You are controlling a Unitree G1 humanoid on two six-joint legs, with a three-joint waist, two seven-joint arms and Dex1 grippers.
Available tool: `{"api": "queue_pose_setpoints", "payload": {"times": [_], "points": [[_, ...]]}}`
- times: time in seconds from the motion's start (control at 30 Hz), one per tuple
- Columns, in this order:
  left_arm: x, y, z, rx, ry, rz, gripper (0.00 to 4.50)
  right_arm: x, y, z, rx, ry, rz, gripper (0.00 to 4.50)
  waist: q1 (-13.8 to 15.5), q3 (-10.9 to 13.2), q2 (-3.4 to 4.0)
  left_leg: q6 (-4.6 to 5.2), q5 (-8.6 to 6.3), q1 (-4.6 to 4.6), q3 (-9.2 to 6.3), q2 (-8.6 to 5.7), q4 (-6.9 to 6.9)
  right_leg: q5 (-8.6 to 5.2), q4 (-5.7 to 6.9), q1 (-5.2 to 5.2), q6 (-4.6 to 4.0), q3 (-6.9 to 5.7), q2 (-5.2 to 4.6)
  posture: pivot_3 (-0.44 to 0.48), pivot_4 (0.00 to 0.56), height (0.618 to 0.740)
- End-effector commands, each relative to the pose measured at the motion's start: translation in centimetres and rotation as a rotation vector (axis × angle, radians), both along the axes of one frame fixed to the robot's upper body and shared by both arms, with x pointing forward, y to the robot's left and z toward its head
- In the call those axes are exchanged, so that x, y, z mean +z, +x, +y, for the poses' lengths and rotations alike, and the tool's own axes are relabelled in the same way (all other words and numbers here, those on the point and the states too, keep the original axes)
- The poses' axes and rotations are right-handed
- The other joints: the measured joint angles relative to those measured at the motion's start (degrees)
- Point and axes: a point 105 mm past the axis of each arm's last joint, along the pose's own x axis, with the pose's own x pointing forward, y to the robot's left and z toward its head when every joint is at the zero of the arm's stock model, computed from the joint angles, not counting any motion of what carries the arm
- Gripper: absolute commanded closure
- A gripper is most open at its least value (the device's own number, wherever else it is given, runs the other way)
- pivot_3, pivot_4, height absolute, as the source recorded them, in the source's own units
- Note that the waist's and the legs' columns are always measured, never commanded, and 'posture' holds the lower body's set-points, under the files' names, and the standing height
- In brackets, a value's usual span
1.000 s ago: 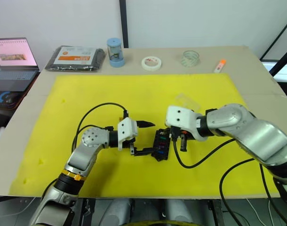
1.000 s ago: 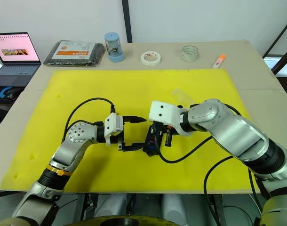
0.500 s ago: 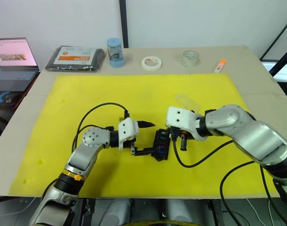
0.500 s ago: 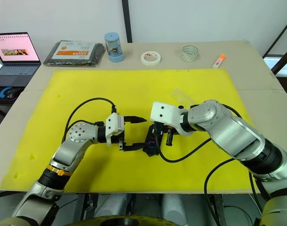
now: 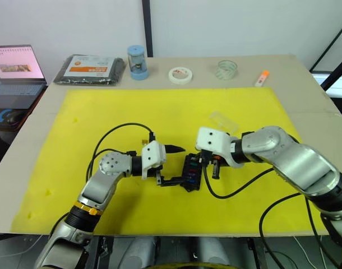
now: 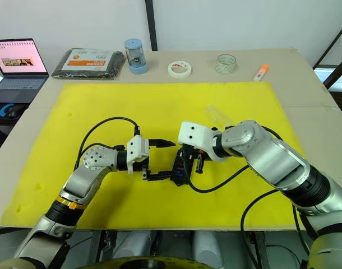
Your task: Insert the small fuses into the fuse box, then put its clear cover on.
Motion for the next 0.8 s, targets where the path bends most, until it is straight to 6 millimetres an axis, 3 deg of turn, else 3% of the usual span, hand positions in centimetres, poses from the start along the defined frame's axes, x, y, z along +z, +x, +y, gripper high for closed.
{"api": "queue_pose_setpoints", "payload": {"times": [0.03, 0.8], "points": [[1.1, -0.1, -0.2, -0.012, -0.014, -0.048, 0.04, 0.6, 0.2, 0.0, -0.002, 0.010, -0.027, 4.50, 0.0, 0.0, 0.00, 0.00, 0.00, 0.00, 0.00, 0.00, 0.00, 0.00, 0.00, 0.00, 0.00, 0.00, 0.00, 0.000, 0.150, 0.740], [0.7, 0.2, -0.2, 0.016, -0.013, -0.056, 0.04, -1.6, 0.5, -0.7, 0.038, -0.082, 0.023, 4.50, -0.1, 0.0, -0.02, 0.00, 0.00, 0.10, 0.00, 0.00, 0.00, 0.00, 0.00, 0.09, 0.00, 0.00, 0.01, 0.000, 0.150, 0.740]]}}
